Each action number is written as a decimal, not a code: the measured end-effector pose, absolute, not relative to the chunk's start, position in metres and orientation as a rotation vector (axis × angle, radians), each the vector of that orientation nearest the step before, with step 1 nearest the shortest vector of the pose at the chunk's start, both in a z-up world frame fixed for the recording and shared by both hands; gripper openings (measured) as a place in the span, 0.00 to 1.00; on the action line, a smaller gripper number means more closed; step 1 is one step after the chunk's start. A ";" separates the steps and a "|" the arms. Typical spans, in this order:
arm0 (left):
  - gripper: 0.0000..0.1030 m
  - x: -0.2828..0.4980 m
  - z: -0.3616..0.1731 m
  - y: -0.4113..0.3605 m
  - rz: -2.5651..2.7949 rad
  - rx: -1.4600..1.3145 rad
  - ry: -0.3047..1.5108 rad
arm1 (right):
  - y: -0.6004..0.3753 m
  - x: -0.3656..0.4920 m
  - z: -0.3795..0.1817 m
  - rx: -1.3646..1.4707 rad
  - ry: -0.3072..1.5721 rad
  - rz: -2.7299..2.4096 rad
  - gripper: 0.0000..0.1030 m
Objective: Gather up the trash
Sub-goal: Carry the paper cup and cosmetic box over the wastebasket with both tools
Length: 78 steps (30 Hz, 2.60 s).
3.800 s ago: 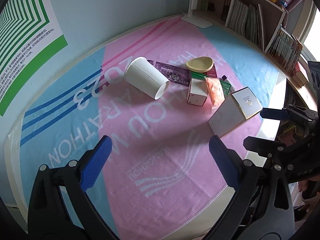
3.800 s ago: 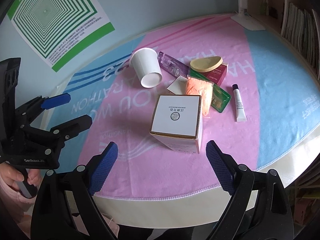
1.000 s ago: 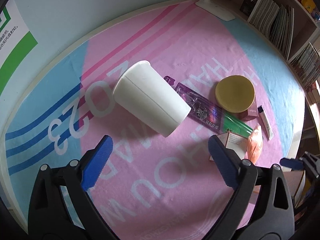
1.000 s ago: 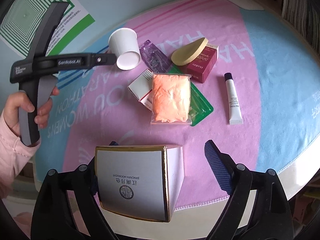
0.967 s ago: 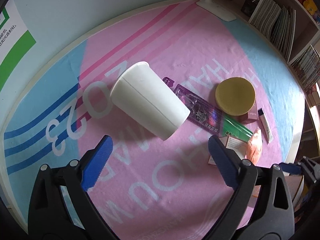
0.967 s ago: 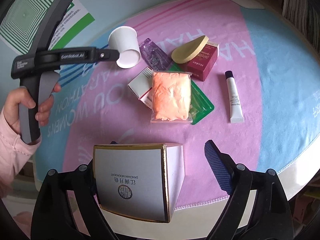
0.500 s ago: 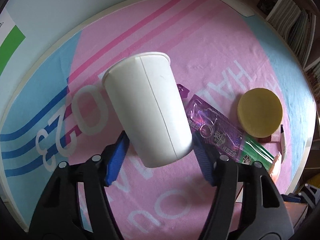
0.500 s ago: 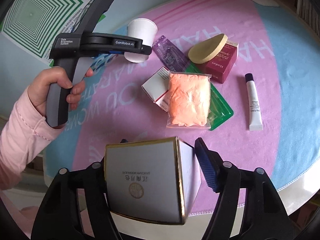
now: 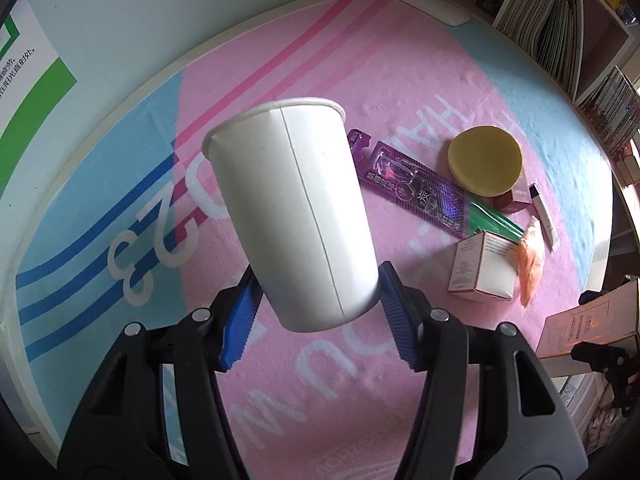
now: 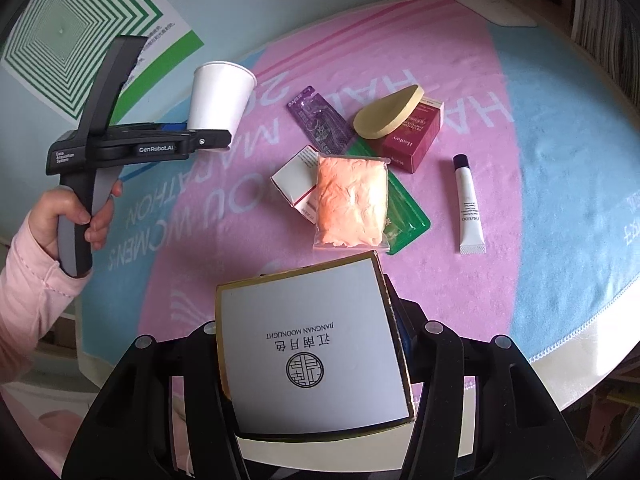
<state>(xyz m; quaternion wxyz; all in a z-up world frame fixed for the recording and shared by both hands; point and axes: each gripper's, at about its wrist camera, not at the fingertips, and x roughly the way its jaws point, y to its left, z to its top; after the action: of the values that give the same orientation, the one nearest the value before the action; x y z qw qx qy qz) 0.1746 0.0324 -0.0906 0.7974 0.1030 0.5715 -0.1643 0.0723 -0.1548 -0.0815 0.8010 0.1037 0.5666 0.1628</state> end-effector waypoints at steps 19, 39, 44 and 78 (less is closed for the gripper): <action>0.55 0.074 -0.020 -0.101 -0.637 0.466 1.035 | -0.252 -0.042 -0.036 0.341 1.032 0.080 0.53; 0.55 -0.084 -0.059 -0.316 -1.215 0.867 0.985 | -0.376 -0.250 -0.065 0.638 0.977 -0.401 0.53; 0.56 -0.128 -0.073 -0.349 -1.330 0.964 0.983 | -0.389 -0.297 -0.077 0.728 0.960 -0.501 0.53; 0.56 -0.256 -0.170 -0.441 -1.526 1.326 1.101 | -0.452 -0.403 -0.163 1.047 0.946 -0.643 0.53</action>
<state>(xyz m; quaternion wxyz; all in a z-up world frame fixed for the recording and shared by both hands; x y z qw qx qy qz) -0.2560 -0.4412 -0.1703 0.4077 0.5260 0.4367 -0.6053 -0.4031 -0.4516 -0.1629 0.7144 0.4725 0.4269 -0.2901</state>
